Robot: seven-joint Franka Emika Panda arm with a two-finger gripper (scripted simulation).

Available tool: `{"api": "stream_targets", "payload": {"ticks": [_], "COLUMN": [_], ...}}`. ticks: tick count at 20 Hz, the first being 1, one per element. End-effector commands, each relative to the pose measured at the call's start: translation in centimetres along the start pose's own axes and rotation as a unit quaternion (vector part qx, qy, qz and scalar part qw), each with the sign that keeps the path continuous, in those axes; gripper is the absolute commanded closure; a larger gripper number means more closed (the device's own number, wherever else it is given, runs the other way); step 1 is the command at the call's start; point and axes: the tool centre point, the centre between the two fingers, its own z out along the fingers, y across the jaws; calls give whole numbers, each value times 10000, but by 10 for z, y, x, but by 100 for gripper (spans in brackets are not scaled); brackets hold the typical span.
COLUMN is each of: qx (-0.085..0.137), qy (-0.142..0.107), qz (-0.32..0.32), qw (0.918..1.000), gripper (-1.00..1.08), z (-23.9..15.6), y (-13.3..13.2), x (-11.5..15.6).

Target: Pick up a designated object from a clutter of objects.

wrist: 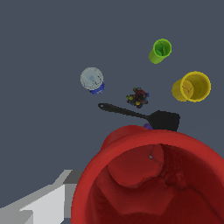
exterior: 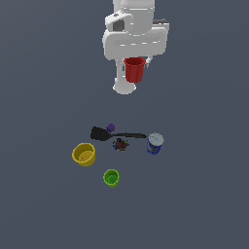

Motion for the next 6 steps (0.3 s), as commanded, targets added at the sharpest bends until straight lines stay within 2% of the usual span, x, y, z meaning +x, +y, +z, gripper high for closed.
{"api": "stream_targets", "payload": {"ticks": [1,6], "qx": [-4,-7], "qy": [2,3], "qz": [-2,-4], "qw": [10000,10000], "gripper": [108,108], "z": [-8,-13], "y": [4,6], "x": [-1,0]}}
